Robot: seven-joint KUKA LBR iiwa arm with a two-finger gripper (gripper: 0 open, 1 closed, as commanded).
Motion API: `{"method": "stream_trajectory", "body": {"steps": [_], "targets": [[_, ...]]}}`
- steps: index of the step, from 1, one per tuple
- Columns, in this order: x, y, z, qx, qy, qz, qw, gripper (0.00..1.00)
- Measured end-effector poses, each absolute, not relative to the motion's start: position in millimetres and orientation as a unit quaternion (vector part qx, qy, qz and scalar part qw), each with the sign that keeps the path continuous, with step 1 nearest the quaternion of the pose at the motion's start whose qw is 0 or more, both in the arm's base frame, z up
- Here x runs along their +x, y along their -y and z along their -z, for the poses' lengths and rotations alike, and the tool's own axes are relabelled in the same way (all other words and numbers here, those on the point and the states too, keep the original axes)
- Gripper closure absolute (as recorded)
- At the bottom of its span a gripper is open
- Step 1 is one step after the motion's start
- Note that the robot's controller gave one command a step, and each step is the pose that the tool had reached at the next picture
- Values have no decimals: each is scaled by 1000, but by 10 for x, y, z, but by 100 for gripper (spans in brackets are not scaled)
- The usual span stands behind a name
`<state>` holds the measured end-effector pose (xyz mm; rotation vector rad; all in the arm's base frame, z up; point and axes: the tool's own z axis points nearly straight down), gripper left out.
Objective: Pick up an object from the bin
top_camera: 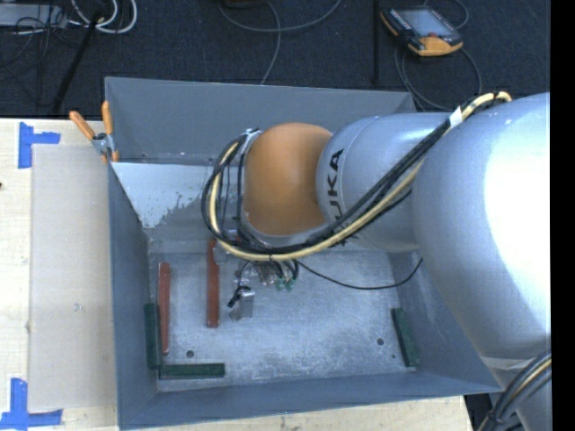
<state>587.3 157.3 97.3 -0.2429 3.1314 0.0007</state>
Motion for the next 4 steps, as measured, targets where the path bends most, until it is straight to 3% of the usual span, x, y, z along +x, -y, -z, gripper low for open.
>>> {"method": "stream_trajectory", "body": {"steps": [1, 2, 3, 4], "targets": [[5662, -1648, -797, -344, -939, 0, 0, 0], [5664, -1645, -799, -342, -940, -1, 0, 100], [5664, -1643, -798, -341, -940, -1, 0, 0], [5665, -1643, -798, -340, -940, -1, 0, 100]]}}
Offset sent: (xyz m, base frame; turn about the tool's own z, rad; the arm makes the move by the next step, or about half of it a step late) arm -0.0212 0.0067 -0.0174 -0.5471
